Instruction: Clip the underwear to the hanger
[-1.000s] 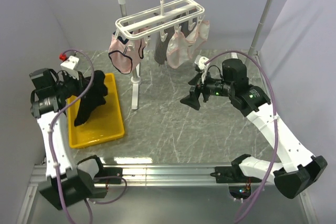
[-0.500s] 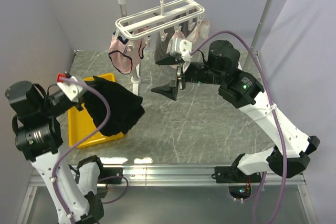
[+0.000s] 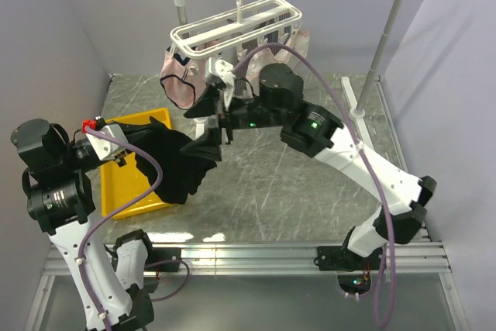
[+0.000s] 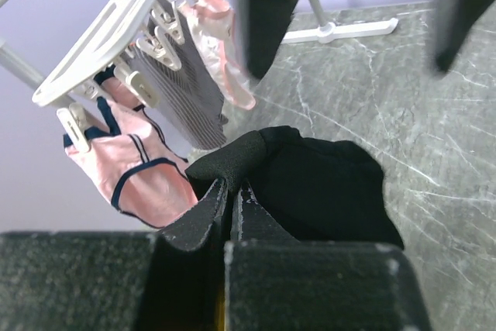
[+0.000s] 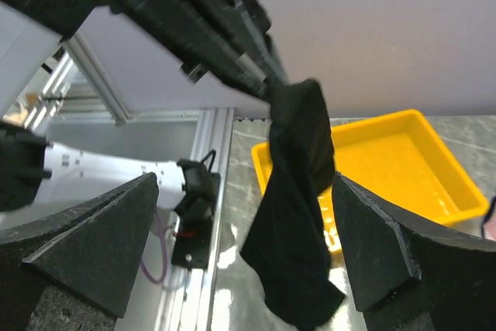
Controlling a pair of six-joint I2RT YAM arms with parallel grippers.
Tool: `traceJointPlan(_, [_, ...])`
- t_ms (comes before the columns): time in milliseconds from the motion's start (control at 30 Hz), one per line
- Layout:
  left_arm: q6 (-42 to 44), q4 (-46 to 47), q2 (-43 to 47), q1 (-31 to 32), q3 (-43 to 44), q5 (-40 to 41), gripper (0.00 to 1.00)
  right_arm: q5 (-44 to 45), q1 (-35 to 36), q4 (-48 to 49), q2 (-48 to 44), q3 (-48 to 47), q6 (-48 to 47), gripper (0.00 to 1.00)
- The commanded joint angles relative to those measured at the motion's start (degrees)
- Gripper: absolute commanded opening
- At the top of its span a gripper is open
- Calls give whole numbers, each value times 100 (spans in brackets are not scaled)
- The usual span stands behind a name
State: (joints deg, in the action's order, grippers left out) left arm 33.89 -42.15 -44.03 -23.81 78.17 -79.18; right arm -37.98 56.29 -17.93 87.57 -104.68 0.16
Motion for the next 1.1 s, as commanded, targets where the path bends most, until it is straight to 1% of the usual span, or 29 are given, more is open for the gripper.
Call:
traceJointPlan(0, [31, 479, -35, 8, -82, -528, 4, 53, 57, 414, 330, -491, 563, 99])
traceJointPlan(167, [-75, 672, -18, 113, -275, -538, 6, 229, 153, 449, 822, -764, 599, 95])
traceJointPlan(233, [-111, 726, -18, 201, -320, -415, 5, 290, 224, 379, 919, -860, 511, 92])
traceJointPlan(300, [-41, 586, -79, 254, -338, -371, 6, 465, 347, 343, 972, -878, 310, 89])
traceJointPlan(367, [265, 340, -123, 359, -268, -362, 6, 650, 391, 343, 990, -896, 213, 74])
traceJointPlan(400, [320, 183, -167, 395, -250, -370, 6, 843, 391, 343, 1016, -905, 177, 63])
traceJointPlan(433, [372, 129, -185, 456, -232, -344, 6, 932, 400, 308, 1025, -948, 160, 35])
traceJointPlan(500, [390, 102, -202, 491, -232, -326, 10, 1125, 400, 238, 1034, -992, 63, 3])
traceJointPlan(533, [382, 93, -211, 526, -250, -326, 13, 1187, 400, 177, 1017, -984, 37, 0])
traceJointPlan(567, [208, 145, -220, 527, -258, -309, 21, 1179, 400, 133, 956, -984, -112, 0])
traceJointPlan(600, [-81, 511, -237, 518, -276, -283, 28, 1144, 400, 19, 903, -958, -304, 0])
traceJointPlan(633, [-484, 741, -272, 518, -285, -239, 34, 1039, 391, -52, 859, -931, -420, 0])
traceJointPlan(667, [-1254, 874, -342, 518, -207, -160, 41, 994, 400, -131, 719, -914, -551, 0])
traceJointPlan(700, [-1349, 797, -587, 518, -101, -212, 48, 942, 400, -227, 639, -879, -866, 0])
traceJointPlan(733, [-1167, -30, -754, 527, 65, -343, 50, 898, 400, -402, 473, -783, -1026, 0])
traceJointPlan(767, [-278, -761, -1113, 518, 476, -466, 56, 819, 400, -482, 367, -695, -1192, 0])
traceJointPlan(800, [192, -1325, -1273, 527, 662, -632, 63, 783, 391, -553, 253, -589, -1542, 0])
traceJointPlan(833, [519, -1722, -1414, 536, 891, -660, 66, 774, 400, -614, 17, -336, -1702, 0])
traceJointPlan(867, [792, -2161, -1589, 544, 954, -660, 72, 748, 383, -624, -99, -203, -1834, 0])
traceJointPlan(933, [1013, -2376, -1652, 553, 937, -660, 76, 739, 391, -737, -327, 52, -2177, 0])
traceJointPlan(967, [953, -2298, -1600, 571, 858, -695, 79, 730, 400, -755, -380, 114, -2292, 0])
traceJointPlan(1000, [796, -2071, -1539, 606, 745, -722, 90, 739, 383, -782, -425, 167, -2336, 0])
traceJointPlan(1033, [264, -1782, -1460, 719, 421, -783, 95, 748, 382, -782, -468, 185, -2372, 0])
traceJointPlan(1067, [6, -1483, -1250, 790, 236, -818, 97, 774, 382, -764, -495, 194, -2381, 0])
